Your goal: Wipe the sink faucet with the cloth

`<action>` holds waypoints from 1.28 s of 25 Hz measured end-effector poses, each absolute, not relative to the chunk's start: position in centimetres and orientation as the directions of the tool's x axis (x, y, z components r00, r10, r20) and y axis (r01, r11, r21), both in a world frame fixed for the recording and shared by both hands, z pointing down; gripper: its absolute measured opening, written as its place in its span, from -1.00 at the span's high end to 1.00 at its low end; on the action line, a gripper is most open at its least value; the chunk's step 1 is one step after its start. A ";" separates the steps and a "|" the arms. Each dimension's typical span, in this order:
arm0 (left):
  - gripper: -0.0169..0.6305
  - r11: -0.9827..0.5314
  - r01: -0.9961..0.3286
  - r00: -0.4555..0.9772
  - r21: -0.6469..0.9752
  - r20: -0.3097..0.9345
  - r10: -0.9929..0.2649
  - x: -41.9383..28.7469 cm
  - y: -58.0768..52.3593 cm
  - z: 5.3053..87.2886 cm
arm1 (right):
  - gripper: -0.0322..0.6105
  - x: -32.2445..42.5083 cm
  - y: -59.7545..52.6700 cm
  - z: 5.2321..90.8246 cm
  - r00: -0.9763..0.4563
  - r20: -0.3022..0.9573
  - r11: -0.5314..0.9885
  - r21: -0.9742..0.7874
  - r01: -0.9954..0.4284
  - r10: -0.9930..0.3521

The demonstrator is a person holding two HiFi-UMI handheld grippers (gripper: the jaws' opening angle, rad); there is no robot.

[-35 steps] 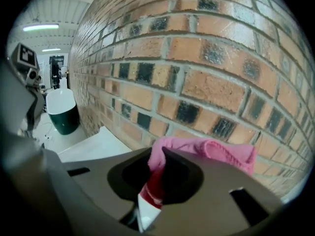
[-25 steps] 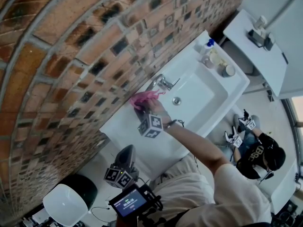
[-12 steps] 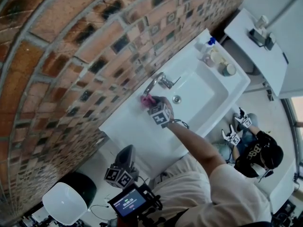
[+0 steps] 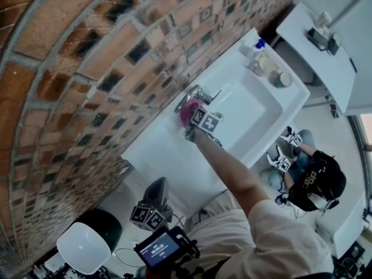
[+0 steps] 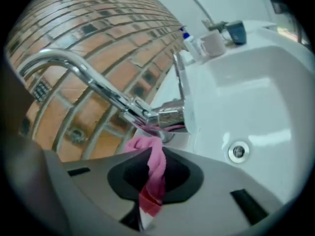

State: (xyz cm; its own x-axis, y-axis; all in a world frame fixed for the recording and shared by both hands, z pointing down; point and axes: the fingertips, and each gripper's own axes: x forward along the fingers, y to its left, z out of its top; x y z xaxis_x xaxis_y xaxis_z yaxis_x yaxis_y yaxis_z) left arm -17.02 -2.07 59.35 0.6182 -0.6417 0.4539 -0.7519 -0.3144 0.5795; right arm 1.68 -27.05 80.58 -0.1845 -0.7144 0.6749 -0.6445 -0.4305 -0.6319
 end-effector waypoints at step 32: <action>0.94 -0.301 -0.763 0.597 0.572 0.446 -0.667 -17.0 -2.0 58.7 | 0.74 3.3 -28.8 63.4 -0.388 0.161 0.071 -0.852 -0.519 -0.907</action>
State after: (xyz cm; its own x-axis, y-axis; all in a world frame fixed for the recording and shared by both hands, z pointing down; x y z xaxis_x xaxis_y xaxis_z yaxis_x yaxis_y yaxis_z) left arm -17.02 -1.95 58.74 0.5969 -0.6671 0.4457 -0.7633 -0.3010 0.5717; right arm 3.33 -28.82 63.40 -0.3881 -0.9074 0.1613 -0.5194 0.0708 -0.8516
